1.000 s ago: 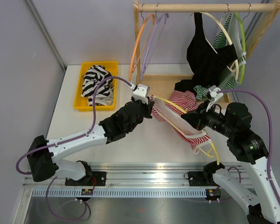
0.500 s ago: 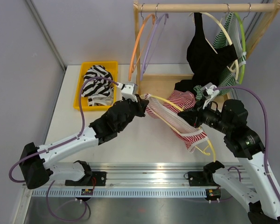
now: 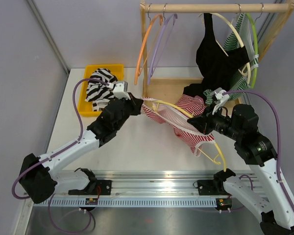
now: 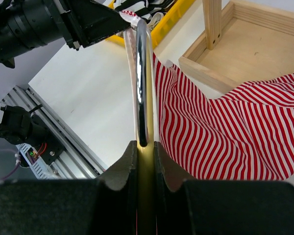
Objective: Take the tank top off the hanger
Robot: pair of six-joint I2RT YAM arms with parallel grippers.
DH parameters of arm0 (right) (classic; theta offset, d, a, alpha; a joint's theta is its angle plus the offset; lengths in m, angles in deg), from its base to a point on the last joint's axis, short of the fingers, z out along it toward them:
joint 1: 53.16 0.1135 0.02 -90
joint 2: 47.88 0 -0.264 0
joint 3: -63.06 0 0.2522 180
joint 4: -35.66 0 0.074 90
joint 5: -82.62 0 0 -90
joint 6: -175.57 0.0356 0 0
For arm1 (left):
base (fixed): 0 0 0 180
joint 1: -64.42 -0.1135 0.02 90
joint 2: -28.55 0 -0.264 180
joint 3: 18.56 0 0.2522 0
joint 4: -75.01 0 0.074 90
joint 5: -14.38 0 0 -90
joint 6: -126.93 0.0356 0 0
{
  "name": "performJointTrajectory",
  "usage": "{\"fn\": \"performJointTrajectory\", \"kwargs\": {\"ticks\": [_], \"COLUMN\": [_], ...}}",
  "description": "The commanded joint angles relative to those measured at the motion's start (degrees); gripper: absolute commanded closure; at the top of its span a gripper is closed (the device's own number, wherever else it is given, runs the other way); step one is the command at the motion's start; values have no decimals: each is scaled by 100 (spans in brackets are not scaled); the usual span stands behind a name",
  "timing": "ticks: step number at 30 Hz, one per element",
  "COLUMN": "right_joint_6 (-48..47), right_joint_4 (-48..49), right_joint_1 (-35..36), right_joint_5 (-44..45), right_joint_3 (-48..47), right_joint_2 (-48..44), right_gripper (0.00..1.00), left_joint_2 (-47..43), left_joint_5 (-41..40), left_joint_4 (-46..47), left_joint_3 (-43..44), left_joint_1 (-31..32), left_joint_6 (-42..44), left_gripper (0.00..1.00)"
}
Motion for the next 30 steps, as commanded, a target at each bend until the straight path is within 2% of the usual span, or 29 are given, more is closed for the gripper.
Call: {"fn": "performJointTrajectory", "kwargs": {"ticks": [1,4,8,14,19,25,27,30], "right_joint_6": [16,25,34,16,16,25,60,69], "right_joint_4": [57,39,57,39,57,127,197,241], "right_joint_1": [-11,7,16,24,16,24,24,24], "right_joint_5": [128,93,93,75,101,285,373,592], "right_joint_3": [-88,-89,-80,-80,-71,-53,-1,-1], "right_joint_2": [-65,-82,-100,-153,-223,-328,-425,-495], "right_gripper": [100,100,100,100,100,100,100,100], "left_joint_2": [-316,-501,-274,938,1818,1942,1881,1644], "left_joint_5": [-344,-685,-853,-897,-528,-247,103,246], "left_joint_4": [170,153,-32,-59,-14,337,511,819], "left_joint_3": [-91,-153,119,690,1025,534,262,-29], "left_joint_1": [-66,-66,-128,-321,-506,-506,-471,-139], "left_joint_6": [-41,37,134,231,126,-111,-190,-34], "left_gripper": [100,100,100,100,100,100,100,100]}}
